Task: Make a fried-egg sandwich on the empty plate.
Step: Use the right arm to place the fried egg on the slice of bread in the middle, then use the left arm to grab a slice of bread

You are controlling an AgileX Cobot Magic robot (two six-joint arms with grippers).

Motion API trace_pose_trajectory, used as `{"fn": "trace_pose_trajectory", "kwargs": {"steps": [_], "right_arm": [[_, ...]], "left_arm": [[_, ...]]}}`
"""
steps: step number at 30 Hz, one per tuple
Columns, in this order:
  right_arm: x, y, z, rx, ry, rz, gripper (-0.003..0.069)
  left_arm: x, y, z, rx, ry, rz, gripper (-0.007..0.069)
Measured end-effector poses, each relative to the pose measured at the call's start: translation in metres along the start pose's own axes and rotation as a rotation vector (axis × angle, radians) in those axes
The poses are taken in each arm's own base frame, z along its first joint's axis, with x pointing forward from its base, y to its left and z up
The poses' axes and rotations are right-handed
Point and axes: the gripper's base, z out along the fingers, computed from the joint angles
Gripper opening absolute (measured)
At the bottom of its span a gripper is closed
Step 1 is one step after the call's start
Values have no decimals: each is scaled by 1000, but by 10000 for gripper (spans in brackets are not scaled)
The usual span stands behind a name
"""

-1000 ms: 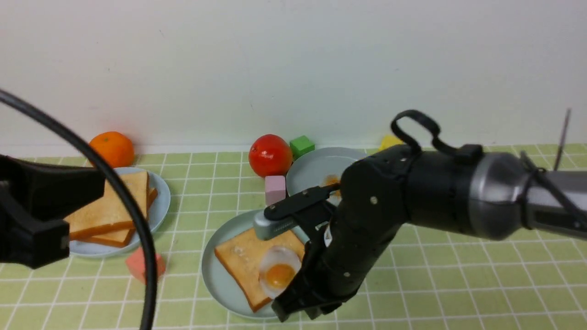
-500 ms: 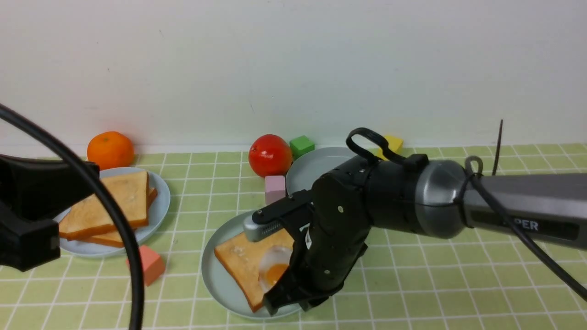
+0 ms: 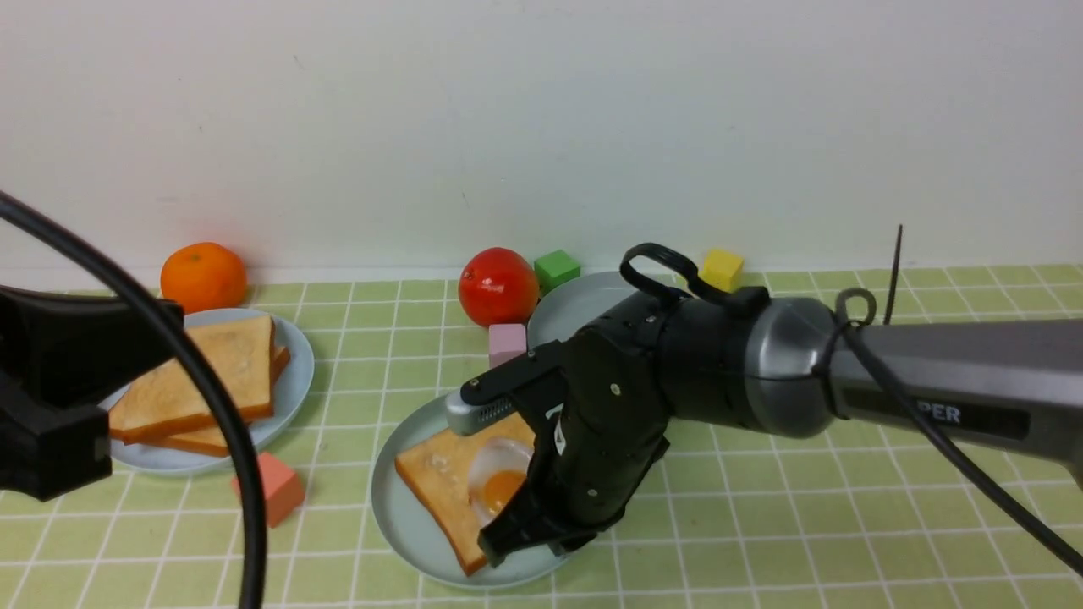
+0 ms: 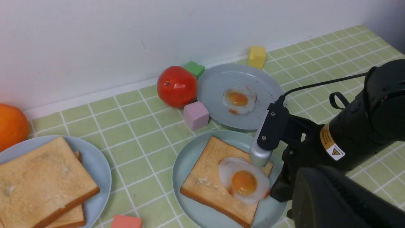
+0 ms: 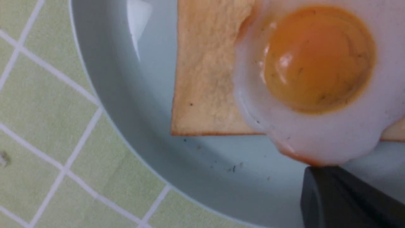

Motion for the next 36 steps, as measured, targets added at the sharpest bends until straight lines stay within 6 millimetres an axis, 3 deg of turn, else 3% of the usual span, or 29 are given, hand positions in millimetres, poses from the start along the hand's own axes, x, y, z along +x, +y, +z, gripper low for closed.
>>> {"fn": "trace_pose_trajectory", "kwargs": {"steps": [14,17,20,21,23,25,27,33,36], "right_arm": [[-13,0,-10,11,-111,-24,14],[-11,1,-32,17,-98,-33,14],[-2,1,-81,32,-116,-53,14],[5,0,-108,41,-143,-63,14],[19,-2,-138,59,-168,-76,14],[44,-5,-180,78,-233,-68,14],[68,-9,-204,91,-272,-53,14],[133,-16,-252,79,-404,8,14],[176,-22,-279,72,-535,55,14]], "left_arm": [[0,1,0,-10,4,16,-13],[1,2,3,-12,15,16,-13],[7,4,14,-11,71,7,-13],[11,6,21,-12,110,5,-13],[16,9,31,-12,168,2,-13],[22,13,49,-11,250,-12,-13],[26,18,69,-14,351,-36,-13],[19,35,120,-76,503,-70,-13],[11,52,165,-154,552,-87,-13]]}}
